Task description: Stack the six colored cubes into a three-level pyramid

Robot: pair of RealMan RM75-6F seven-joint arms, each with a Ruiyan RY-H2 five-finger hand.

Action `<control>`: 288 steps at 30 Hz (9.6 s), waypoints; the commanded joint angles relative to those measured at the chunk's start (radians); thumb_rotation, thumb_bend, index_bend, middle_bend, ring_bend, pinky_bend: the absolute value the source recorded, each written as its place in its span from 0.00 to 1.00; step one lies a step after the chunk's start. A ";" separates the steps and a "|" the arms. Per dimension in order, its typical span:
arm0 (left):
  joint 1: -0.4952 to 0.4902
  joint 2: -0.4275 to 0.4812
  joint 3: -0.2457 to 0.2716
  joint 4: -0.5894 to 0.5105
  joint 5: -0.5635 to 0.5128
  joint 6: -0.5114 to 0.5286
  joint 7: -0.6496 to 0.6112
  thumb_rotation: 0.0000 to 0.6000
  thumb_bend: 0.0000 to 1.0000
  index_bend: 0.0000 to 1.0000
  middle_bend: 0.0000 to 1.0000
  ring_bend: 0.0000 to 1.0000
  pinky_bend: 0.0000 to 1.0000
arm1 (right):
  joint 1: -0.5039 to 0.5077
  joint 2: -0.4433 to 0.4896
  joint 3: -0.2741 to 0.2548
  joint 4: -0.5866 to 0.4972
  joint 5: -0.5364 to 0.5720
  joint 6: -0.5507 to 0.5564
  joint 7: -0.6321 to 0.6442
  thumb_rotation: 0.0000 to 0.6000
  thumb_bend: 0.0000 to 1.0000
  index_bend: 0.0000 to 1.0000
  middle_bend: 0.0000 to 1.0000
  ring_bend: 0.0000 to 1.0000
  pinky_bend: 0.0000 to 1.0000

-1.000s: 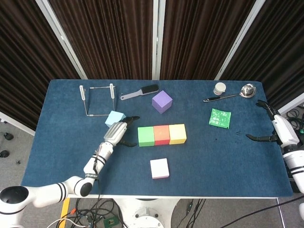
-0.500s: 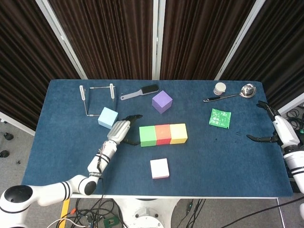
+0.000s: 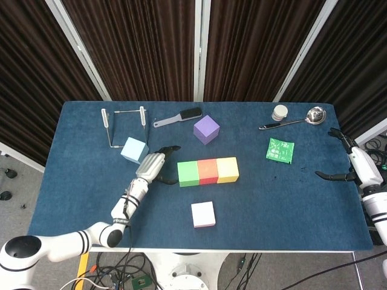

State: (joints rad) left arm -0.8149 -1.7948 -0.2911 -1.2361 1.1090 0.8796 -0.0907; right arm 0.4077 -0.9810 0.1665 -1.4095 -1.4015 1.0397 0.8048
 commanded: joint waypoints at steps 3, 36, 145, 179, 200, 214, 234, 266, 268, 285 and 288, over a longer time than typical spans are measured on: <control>0.005 0.007 0.001 -0.009 0.006 0.007 -0.002 1.00 0.11 0.12 0.14 0.10 0.23 | 0.000 0.003 0.000 -0.006 0.000 0.001 -0.005 1.00 0.00 0.00 0.10 0.00 0.00; 0.206 0.246 -0.025 -0.188 -0.064 0.231 0.064 1.00 0.11 0.12 0.15 0.10 0.24 | 0.007 0.021 0.019 -0.080 0.018 0.016 -0.071 1.00 0.00 0.00 0.10 0.00 0.00; 0.097 0.756 0.160 -0.532 -0.495 -0.019 0.324 1.00 0.21 0.14 0.46 0.11 0.21 | 0.208 0.011 0.063 -0.264 0.099 -0.180 -0.602 1.00 0.00 0.00 0.11 0.00 0.00; 0.205 0.738 0.162 -0.452 -0.366 0.039 0.217 1.00 0.21 0.14 0.46 0.12 0.21 | 0.824 -0.697 0.066 0.732 0.197 -0.674 -0.828 1.00 0.03 0.00 0.01 0.00 0.00; 0.219 0.737 0.155 -0.420 -0.370 0.013 0.208 1.00 0.21 0.14 0.46 0.12 0.21 | 0.934 -0.915 -0.019 1.059 -0.015 -0.751 -0.510 1.00 0.10 0.00 0.08 0.00 0.00; 0.226 0.729 0.147 -0.406 -0.352 0.011 0.198 1.00 0.21 0.14 0.46 0.12 0.21 | 0.942 -0.969 -0.059 1.156 -0.067 -0.712 -0.447 1.00 0.22 0.00 0.37 0.00 0.00; 0.225 0.760 0.133 -0.471 -0.328 0.048 0.232 1.00 0.21 0.14 0.46 0.12 0.21 | 0.838 -0.417 0.067 0.425 0.144 -0.561 -0.785 1.00 0.23 0.00 0.45 0.03 0.00; 0.246 0.776 0.144 -0.580 -0.328 0.133 0.309 1.00 0.21 0.14 0.46 0.12 0.21 | 0.961 -0.008 -0.098 -0.571 1.254 -0.075 -1.604 1.00 0.13 0.00 0.52 0.09 0.00; 0.248 0.778 0.147 -0.577 -0.329 0.128 0.306 1.00 0.21 0.14 0.46 0.12 0.21 | 0.963 -0.022 -0.096 -0.563 1.276 -0.085 -1.602 1.00 0.12 0.00 0.52 0.09 0.00; 0.256 0.774 0.158 -0.557 -0.285 0.113 0.293 1.00 0.21 0.14 0.46 0.12 0.21 | 1.113 -0.104 -0.038 -0.635 1.668 0.105 -1.717 1.00 0.10 0.00 0.53 0.10 0.00; 0.260 0.773 0.160 -0.547 -0.282 0.106 0.283 1.00 0.21 0.14 0.46 0.12 0.21 | 1.122 -0.138 -0.017 -0.616 1.699 0.136 -1.734 1.00 0.10 0.00 0.53 0.10 0.00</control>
State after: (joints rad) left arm -0.5559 -1.0213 -0.1321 -1.7849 0.8267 0.9875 0.1942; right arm 1.5191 -1.1018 0.1354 -2.0347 0.2829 1.1608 -0.9164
